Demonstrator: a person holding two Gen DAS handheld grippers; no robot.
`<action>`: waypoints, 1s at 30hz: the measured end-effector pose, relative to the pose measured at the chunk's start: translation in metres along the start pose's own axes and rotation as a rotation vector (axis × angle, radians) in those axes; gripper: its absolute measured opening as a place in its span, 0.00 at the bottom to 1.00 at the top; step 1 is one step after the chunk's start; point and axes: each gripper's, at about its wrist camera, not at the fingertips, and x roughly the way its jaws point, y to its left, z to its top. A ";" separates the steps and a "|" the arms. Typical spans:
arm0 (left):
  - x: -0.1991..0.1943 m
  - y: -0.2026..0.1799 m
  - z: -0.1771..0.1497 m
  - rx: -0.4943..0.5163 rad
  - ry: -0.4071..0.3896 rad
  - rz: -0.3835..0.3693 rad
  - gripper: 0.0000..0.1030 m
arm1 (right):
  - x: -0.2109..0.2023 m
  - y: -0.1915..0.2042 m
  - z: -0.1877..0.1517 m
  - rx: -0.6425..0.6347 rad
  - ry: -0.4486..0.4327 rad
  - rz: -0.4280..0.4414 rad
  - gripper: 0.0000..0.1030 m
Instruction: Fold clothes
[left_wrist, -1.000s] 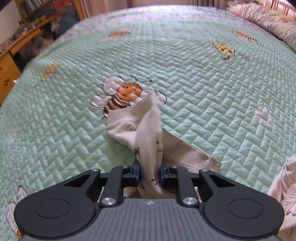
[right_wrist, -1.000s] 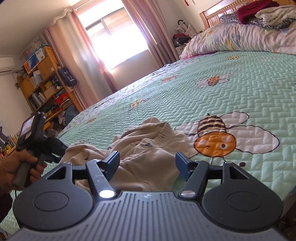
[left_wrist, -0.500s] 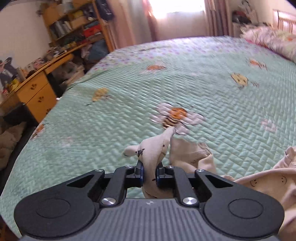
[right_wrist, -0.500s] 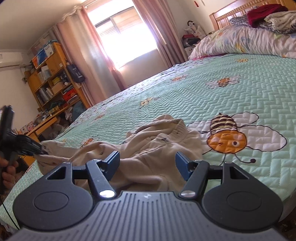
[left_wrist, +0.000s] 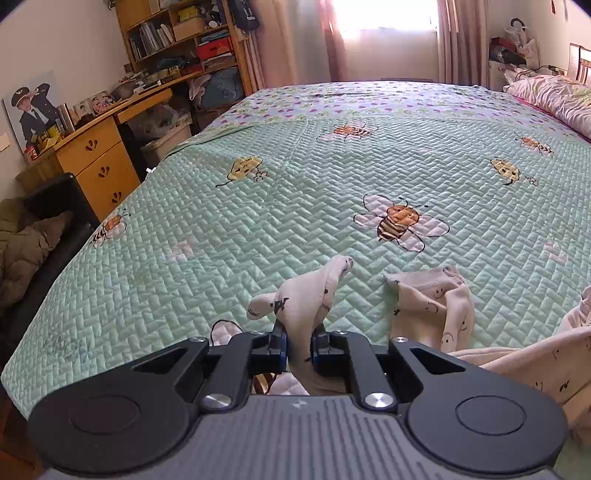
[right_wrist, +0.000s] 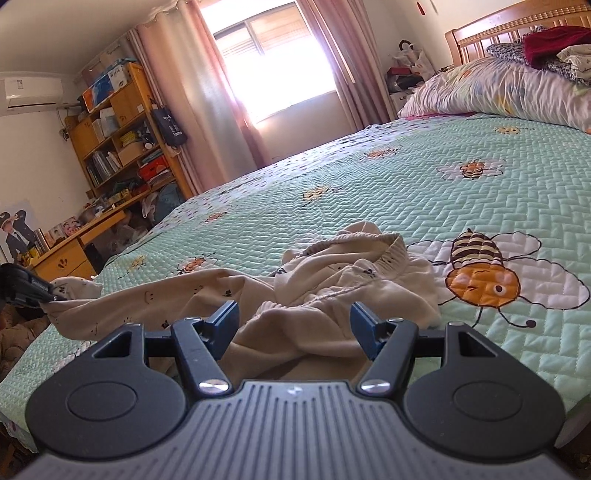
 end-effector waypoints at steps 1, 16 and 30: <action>-0.001 0.000 -0.001 -0.001 -0.002 -0.001 0.12 | 0.000 0.000 0.000 -0.002 -0.001 -0.003 0.66; -0.009 0.038 -0.011 -0.080 0.004 0.071 0.12 | -0.003 0.011 0.002 -0.044 0.012 -0.004 0.66; 0.018 0.149 -0.042 -0.311 0.123 0.268 0.73 | -0.001 -0.037 0.015 0.109 0.061 -0.045 0.71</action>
